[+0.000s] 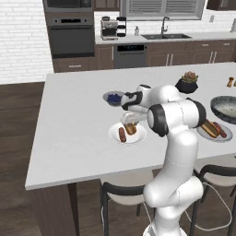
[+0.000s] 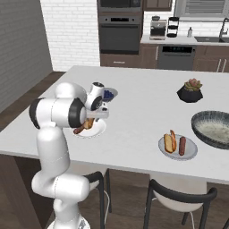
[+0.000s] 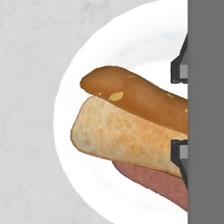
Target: Place one bun and one sausage from the bowl on each plate.
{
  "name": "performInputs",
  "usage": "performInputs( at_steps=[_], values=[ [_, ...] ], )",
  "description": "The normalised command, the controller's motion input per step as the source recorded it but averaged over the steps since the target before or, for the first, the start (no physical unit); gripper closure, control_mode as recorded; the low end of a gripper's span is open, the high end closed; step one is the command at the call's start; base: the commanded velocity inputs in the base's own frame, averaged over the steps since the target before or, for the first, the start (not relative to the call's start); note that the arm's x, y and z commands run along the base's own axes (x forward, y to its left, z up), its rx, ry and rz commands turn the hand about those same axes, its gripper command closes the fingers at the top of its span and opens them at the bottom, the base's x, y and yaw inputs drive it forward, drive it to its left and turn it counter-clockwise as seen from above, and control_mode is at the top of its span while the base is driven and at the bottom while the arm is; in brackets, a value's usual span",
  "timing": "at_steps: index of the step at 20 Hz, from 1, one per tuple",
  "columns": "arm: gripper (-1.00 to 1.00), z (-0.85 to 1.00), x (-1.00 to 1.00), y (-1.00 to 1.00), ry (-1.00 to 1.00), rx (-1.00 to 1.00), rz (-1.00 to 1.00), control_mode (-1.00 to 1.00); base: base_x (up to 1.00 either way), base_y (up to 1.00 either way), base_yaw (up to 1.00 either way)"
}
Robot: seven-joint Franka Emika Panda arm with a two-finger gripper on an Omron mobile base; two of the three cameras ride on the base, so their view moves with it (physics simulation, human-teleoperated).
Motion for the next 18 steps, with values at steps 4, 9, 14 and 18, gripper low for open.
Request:
performInputs(
  at_steps=[4, 9, 14, 18],
  values=[
    [-1.0, 0.0, 0.04, 0.0, 0.02, 0.0, 0.0, -1.0, 0.0, 0.0, 0.0],
    [-1.0, -0.02, 0.0, 0.0, 0.09, 0.0, 0.0, -1.0, 0.0, 0.0, 0.0],
    [-1.0, -0.27, -0.05, -0.25, -0.07, -0.02, 0.0, -1.0, 0.0, 0.0, 0.0],
    [-1.0, -0.54, -0.11, -0.28, -0.12, -0.14, 0.0, -1.0, 0.0, 0.0, 0.0]
  ],
)
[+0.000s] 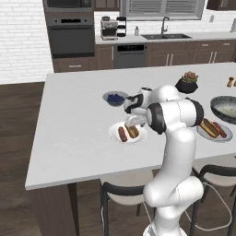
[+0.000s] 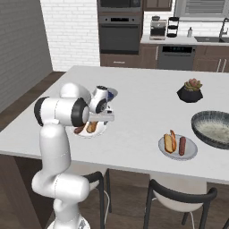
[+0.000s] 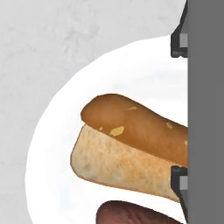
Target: Place one bun and one sausage from the bowl on each plate.
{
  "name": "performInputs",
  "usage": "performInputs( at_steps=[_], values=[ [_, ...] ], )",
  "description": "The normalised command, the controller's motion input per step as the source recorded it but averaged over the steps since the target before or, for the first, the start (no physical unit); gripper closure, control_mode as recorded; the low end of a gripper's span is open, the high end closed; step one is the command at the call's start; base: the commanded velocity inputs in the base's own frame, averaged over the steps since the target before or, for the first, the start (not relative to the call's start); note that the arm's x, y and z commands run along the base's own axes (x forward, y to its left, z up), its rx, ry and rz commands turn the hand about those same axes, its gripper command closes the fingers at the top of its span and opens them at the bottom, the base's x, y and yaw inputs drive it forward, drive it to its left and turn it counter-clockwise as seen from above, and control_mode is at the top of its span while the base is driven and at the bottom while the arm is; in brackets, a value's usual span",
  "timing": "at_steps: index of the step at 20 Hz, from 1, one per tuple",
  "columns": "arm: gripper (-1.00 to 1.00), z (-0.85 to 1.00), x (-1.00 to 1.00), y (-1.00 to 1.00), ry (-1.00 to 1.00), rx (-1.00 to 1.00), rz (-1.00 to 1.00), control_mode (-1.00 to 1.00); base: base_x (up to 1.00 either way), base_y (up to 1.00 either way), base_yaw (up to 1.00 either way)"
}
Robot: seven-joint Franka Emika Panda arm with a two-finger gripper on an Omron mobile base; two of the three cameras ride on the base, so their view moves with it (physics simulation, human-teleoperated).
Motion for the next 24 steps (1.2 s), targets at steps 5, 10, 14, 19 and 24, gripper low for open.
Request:
performInputs(
  at_steps=[5, 10, 14, 19, 24],
  values=[
    [-1.0, -0.37, -0.2, -0.08, -0.11, -0.15, 0.0, -1.0, 0.0, 0.0, 0.0],
    [-1.0, -0.43, -0.04, 0.0, -0.05, -0.16, 0.0, -1.0, 0.0, 0.0, 0.0],
    [-1.0, -0.31, -0.07, -0.06, -0.36, -0.02, 0.0, -1.0, 0.0, 0.0, 0.0],
    [-1.0, -0.21, 0.0, -0.1, -0.46, 0.0, 0.0, -1.0, 0.0, 0.0, 0.0],
    [-1.0, 0.07, 0.0, -0.07, -0.32, 0.01, 0.0, -1.0, 0.0, 0.0, 0.0]
  ],
)
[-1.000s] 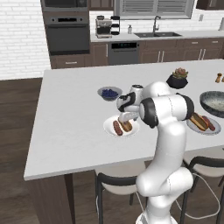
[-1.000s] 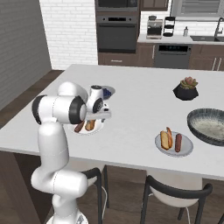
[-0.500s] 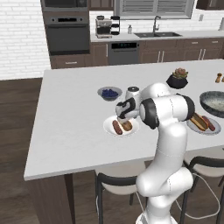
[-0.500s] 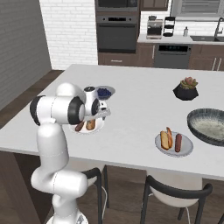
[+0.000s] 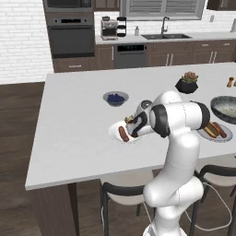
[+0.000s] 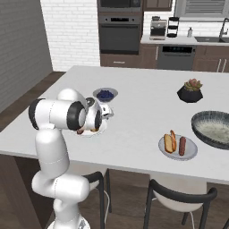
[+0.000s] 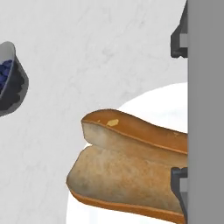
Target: Place one bun and one sausage from the bowl on each plate.
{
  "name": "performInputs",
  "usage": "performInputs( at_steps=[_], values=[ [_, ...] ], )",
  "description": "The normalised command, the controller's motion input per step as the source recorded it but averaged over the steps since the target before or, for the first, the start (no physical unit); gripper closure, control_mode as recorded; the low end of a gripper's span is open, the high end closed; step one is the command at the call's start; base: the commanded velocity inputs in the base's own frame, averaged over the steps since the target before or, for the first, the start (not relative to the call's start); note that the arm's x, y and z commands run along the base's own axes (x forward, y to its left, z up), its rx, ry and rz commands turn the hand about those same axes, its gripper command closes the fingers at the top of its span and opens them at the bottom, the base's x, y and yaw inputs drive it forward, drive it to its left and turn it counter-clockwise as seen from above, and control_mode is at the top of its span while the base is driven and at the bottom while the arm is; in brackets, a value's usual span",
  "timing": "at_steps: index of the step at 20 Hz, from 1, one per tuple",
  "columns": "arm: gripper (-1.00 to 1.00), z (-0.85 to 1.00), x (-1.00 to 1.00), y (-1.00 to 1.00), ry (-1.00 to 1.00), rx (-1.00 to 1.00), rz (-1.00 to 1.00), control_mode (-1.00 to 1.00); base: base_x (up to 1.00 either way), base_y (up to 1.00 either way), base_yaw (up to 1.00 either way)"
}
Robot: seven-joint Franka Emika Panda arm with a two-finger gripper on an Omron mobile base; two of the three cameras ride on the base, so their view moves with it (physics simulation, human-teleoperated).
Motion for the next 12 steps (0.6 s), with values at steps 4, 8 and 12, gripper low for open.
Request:
performInputs(
  at_steps=[4, 8, 12],
  values=[
    [-1.0, 0.4, 0.0, -0.02, -0.3, 0.3, 0.0, -1.0, 0.0, 0.0, 0.0],
    [-1.0, 0.56, 0.0, -0.12, -0.24, 0.35, 0.01, -1.0, 0.0, 0.0, 0.0],
    [-1.0, 0.34, 0.02, -0.67, -0.22, 0.14, 0.04, -1.0, 0.0, 0.0, 0.0]
  ],
)
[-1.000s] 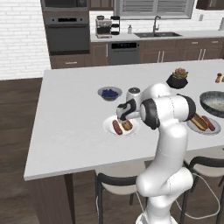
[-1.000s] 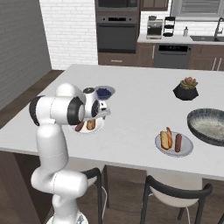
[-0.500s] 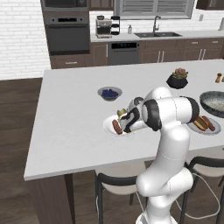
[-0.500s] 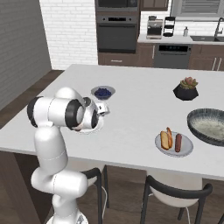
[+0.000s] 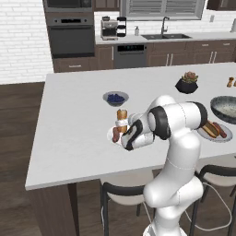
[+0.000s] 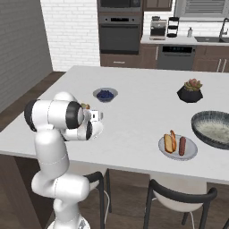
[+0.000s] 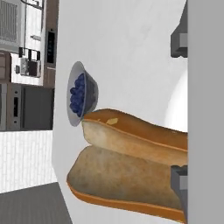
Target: Place one bun and one sausage from the bowl on each plate.
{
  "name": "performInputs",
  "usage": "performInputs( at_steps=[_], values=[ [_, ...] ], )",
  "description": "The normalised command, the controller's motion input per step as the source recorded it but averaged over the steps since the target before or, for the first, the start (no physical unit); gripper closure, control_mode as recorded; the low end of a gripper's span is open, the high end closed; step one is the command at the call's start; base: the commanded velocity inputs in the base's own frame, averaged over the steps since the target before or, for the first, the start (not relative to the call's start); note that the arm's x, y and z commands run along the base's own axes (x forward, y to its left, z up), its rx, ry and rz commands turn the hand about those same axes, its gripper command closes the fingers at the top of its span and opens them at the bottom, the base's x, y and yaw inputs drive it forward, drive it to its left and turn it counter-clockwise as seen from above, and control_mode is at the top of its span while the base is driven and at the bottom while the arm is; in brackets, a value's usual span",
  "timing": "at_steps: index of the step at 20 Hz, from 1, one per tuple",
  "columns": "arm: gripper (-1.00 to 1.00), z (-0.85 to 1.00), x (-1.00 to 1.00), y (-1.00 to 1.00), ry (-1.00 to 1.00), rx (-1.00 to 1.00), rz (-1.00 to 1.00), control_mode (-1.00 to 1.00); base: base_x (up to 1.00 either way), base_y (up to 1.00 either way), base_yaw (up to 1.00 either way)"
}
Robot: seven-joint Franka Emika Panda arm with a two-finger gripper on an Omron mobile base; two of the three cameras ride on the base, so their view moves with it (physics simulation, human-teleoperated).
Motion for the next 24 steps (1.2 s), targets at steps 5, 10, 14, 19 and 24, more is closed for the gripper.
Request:
performInputs(
  at_steps=[5, 10, 14, 19, 24],
  values=[
    [-1.0, 0.13, 0.1, -0.97, -0.02, 0.04, 0.02, -1.0, 0.0, 0.0, 0.0],
    [-1.0, 0.01, 0.1, -0.43, -0.01, -0.03, 0.1, -1.0, 0.0, 0.0, 0.0],
    [-1.0, -0.08, 0.0, 0.01, -0.09, -0.16, 0.25, -1.0, 0.0, 0.0, 0.0],
    [-1.0, -0.23, -0.09, -0.01, -0.15, -0.15, 0.23, -1.0, 0.0, 0.0, 0.0],
    [-1.0, -0.22, -0.41, 0.15, -0.31, 0.0, 0.2, -1.0, 0.0, 0.0, 0.0]
  ],
)
